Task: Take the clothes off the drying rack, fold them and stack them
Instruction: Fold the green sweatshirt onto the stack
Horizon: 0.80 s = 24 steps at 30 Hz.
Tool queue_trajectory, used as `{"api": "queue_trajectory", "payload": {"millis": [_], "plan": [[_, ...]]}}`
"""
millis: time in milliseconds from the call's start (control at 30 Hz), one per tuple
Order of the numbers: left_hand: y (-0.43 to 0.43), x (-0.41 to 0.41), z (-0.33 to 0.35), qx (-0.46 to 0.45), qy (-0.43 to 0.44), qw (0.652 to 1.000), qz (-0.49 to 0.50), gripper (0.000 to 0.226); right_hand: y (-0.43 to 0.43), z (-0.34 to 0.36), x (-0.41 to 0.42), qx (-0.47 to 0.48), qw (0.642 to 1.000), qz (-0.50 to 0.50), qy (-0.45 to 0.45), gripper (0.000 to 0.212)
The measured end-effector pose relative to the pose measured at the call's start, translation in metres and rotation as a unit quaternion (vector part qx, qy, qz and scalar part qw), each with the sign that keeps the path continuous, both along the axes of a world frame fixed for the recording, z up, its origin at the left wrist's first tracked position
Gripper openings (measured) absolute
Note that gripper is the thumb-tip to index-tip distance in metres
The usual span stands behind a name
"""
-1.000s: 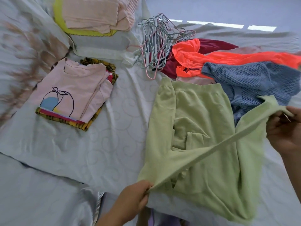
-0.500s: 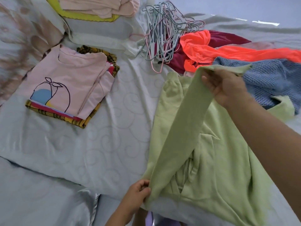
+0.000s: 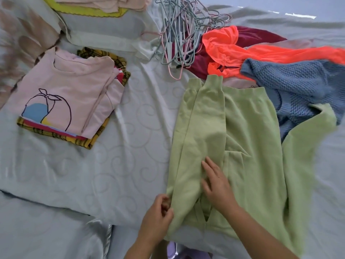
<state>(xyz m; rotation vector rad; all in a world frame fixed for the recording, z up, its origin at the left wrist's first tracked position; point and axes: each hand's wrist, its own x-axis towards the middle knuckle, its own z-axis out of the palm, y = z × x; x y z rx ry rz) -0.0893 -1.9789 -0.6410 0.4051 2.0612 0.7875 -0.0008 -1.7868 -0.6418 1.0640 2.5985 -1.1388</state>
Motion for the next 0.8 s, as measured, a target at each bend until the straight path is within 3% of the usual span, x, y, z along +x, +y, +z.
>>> {"api": "queue_trajectory", "payload": {"millis": [67,133,200,267,367,433,533,667,733,800], "plan": [[0.015,-0.003,0.004,0.028,0.217,0.971,-0.09,0.048,-0.005,-0.006,0.002,0.034,0.997,0.044,-0.053,0.066],[0.035,-0.004,0.004,0.016,0.292,0.935,-0.202,0.05,-0.002,-0.011,-0.002,0.062,0.99,0.077,-0.101,0.077],[0.052,-0.002,0.004,-0.022,0.289,0.912,-0.29,0.053,0.003,-0.012,-0.008,0.057,0.984,0.102,-0.133,0.067],[0.06,0.002,0.001,-0.089,0.281,0.897,-0.33,0.059,0.009,-0.004,-0.008,0.014,0.989,0.095,-0.109,0.062],[0.064,0.01,0.002,-0.128,0.266,0.897,-0.328,0.06,0.022,0.008,0.018,-0.04,0.999,-0.013,-0.022,0.05],[0.065,0.012,0.005,-0.168,0.222,0.9,-0.336,0.061,0.037,0.009,0.05,0.011,0.994,-0.112,-0.002,0.046],[0.067,0.013,0.008,-0.179,0.222,0.901,-0.328,0.063,0.071,0.006,0.098,0.091,0.963,-0.251,-0.043,0.041],[0.073,0.019,0.008,-0.167,0.212,0.915,-0.299,0.064,0.099,0.001,0.12,0.057,0.939,-0.322,-0.105,0.044],[0.075,0.021,0.007,-0.169,0.211,0.918,-0.289,0.064,0.105,-0.001,0.123,0.065,0.911,-0.384,-0.134,0.048],[0.074,0.02,0.005,-0.162,0.208,0.923,-0.281,0.063,0.107,-0.003,0.127,0.016,0.897,-0.422,-0.129,0.036]]}}
